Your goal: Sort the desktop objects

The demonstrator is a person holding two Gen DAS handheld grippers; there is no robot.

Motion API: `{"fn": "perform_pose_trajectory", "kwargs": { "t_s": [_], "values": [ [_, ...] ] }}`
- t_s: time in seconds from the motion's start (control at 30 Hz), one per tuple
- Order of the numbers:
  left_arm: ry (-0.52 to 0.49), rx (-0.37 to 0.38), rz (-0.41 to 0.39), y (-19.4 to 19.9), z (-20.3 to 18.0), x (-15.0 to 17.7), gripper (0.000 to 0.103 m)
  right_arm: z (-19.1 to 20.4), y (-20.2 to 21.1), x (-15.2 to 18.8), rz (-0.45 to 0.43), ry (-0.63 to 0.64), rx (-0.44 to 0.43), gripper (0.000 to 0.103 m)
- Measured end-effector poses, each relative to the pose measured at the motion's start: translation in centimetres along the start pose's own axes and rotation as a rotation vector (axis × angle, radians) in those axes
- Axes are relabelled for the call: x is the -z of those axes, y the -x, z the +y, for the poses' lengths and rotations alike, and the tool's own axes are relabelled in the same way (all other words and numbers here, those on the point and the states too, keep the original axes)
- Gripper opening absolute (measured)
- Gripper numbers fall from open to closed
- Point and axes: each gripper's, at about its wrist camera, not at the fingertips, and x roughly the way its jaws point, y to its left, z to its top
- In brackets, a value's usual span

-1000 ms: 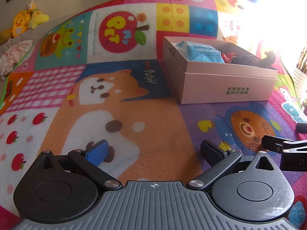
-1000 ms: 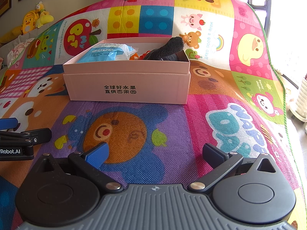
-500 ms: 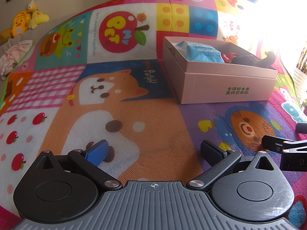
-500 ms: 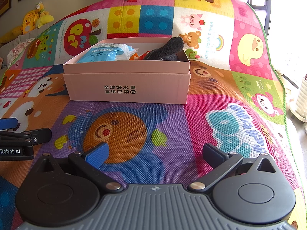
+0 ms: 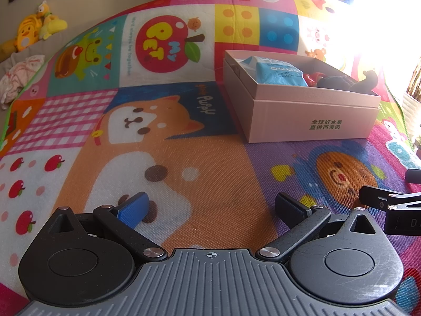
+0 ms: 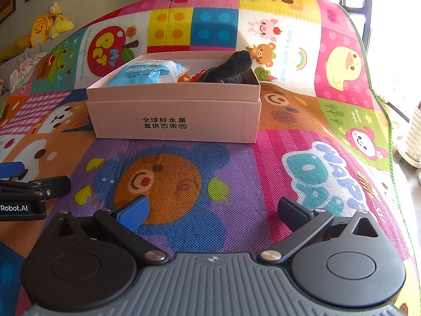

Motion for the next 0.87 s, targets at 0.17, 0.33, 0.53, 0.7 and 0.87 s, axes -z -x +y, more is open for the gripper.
{"fn": "perform_pose_trajectory", "kwargs": {
  "t_s": [0.17,0.33,0.53,0.7,0.87],
  "values": [
    [-0.002,0.0,0.002,0.0,-0.1,0.0,0.103,0.0,0.0,0.0,0.0,0.0,0.0,0.103],
    [-0.005,-0.001,0.002,0.0,0.0,0.0,0.103,0.0,0.0,0.0,0.0,0.0,0.0,0.103],
    [-0.003,0.024,0.038,0.7,0.1,0.0,0.103,0.0,0.0,0.0,0.0,0.0,0.0,0.103],
    [0.011,0.005,0.071,0.9,0.0,-0.1,0.103,0.0,0.0,0.0,0.0,0.0,0.0,0.103],
    [0.005,0.006,0.071,0.8,-0.2,-0.1,0.103,0.0,0.0,0.0,0.0,0.0,0.0,0.103]
  ]
}}
